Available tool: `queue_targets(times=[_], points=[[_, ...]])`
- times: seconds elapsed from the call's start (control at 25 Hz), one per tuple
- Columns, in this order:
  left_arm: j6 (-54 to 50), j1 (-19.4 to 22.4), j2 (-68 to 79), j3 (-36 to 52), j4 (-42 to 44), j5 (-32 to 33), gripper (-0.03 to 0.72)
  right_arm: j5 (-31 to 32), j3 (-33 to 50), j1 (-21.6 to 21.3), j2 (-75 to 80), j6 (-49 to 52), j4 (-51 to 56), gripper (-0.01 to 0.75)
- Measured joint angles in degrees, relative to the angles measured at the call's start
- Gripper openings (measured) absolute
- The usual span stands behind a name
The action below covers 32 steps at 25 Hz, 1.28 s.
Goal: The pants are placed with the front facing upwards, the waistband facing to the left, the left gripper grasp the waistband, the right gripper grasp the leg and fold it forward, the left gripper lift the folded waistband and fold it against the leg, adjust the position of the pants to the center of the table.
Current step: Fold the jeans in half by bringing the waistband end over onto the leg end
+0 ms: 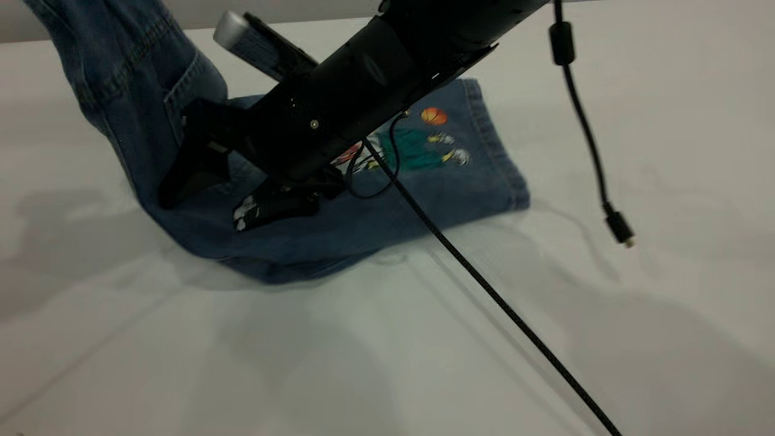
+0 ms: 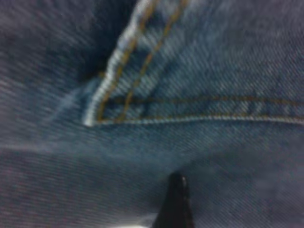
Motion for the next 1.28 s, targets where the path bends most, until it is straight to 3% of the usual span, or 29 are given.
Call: queue_targets(times=[0.24, 0.52, 0.8, 1.04, 1.28], points=[[-2.72, 0.00, -0.30, -0.01, 5.64, 0.20, 0.139, 3.92, 0.05, -3.25, -2.20, -0.17, -2.13, 0.547], [-2.78, -0.32, -0.54, -0.01, 5.74, 3.55, 0.139, 3.15, 0.05, -8.08, -3.61, 5.12, -16.37, 0.547], [-2.78, -2.81, -2.14, -1.16, 3.82, 4.15, 0.139, -0.19, 0.05, -7.32, -3.48, 11.41, -28.45, 0.547], [-2.78, -5.75, -2.18, -1.77, 3.03, 3.32, 0.139, -1.35, 0.05, -4.00, -3.48, 10.81, -24.96, 0.547], [-2.47, -5.75, -3.35, -1.77, 2.71, 3.43, 0.139, 2.36, 0.05, -5.93, -5.35, 9.48, -25.32, 0.547]])
